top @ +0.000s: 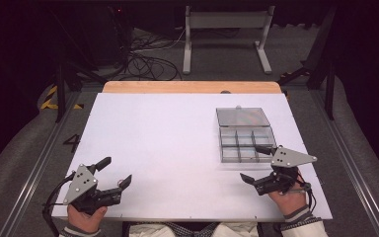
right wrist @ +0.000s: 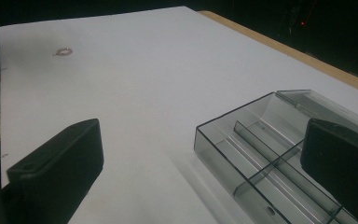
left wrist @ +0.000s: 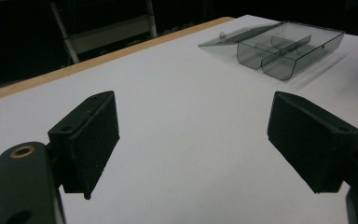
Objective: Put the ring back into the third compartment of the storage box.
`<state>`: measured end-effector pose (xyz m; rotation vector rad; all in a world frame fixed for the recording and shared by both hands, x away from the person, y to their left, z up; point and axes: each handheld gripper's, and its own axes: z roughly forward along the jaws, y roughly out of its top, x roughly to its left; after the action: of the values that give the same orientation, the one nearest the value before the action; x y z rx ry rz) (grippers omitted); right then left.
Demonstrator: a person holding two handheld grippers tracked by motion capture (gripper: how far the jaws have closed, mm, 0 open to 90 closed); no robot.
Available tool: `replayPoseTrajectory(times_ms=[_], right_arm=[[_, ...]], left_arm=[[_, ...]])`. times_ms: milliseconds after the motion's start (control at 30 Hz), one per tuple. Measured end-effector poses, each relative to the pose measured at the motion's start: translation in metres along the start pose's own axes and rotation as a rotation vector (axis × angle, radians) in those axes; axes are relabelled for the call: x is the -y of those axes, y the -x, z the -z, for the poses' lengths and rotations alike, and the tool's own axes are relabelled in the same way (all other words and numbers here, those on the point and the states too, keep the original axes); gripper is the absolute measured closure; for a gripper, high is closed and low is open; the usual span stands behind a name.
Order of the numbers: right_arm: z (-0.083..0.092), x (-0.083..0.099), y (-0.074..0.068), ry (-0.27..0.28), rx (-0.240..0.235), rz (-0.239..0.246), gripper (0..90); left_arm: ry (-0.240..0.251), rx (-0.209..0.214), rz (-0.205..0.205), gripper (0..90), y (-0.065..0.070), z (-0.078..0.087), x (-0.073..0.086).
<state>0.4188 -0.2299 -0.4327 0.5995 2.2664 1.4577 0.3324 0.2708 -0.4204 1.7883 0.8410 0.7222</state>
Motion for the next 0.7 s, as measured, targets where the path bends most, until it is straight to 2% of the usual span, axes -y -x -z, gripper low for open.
replayPoseTrajectory(times_ms=[100, 367, 700], right_arm=[[-0.0012, -0.0002, -0.0009, -0.009, -0.001, 0.000, 0.0], [-0.0032, -0.0016, -0.0018, -0.014, -0.017, -0.001, 0.0], [-0.0051, -0.0027, -0.0026, -0.029, -0.021, -0.011, 0.0]], left_arm=[[-0.001, -0.002, -0.015, 17.1, 0.0010, 0.0002, -0.0004], [0.005, 0.005, 0.001, 17.2, 0.0010, 0.0017, -0.0001], [0.005, 0.001, -0.003, 17.3, 0.0002, 0.0030, 0.0003]])
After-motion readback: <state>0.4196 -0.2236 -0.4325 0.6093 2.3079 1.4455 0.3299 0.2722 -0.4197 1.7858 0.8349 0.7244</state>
